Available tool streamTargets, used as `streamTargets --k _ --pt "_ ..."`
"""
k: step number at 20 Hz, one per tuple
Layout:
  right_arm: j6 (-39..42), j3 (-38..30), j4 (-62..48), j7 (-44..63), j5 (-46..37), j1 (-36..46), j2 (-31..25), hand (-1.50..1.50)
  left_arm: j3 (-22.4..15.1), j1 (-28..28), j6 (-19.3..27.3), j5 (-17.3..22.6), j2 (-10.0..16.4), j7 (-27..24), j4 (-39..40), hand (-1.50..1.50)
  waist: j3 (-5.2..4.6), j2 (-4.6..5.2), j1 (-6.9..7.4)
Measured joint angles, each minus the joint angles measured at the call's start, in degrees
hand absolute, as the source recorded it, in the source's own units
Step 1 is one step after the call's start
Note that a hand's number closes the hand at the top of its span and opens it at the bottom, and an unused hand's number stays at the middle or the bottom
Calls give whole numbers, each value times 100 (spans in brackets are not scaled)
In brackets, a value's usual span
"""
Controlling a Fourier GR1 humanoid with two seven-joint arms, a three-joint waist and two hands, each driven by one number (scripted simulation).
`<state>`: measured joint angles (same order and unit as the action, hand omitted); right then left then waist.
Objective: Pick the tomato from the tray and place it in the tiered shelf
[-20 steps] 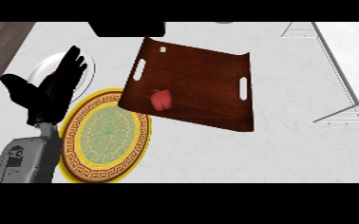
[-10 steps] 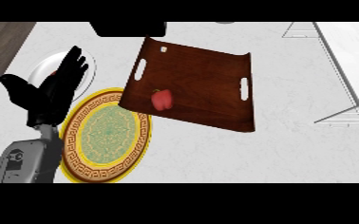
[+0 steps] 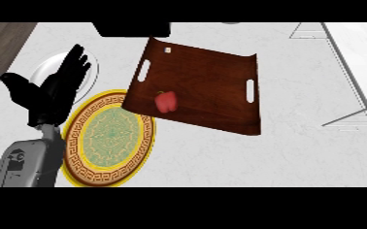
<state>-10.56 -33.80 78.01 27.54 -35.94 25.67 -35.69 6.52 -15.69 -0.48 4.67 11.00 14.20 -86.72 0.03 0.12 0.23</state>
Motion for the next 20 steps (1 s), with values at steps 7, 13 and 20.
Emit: streamTargets --k 7,13,20 --pt "-755 -316 -689 -993 326 168 -183 -150 53 57 -73 48 7 -16 -4 0 -1 -5 -1" --pt "48 -694 -847 -1135 1204 90 -651 -150 26 164 -20 -33 -45 -65 -53 0 -5 -21 -55" --pt "1398 -1685 -608 -909 2385 -714 -1209 -150 134 307 -101 41 24 -107 -119 0 -6 -37 -120"
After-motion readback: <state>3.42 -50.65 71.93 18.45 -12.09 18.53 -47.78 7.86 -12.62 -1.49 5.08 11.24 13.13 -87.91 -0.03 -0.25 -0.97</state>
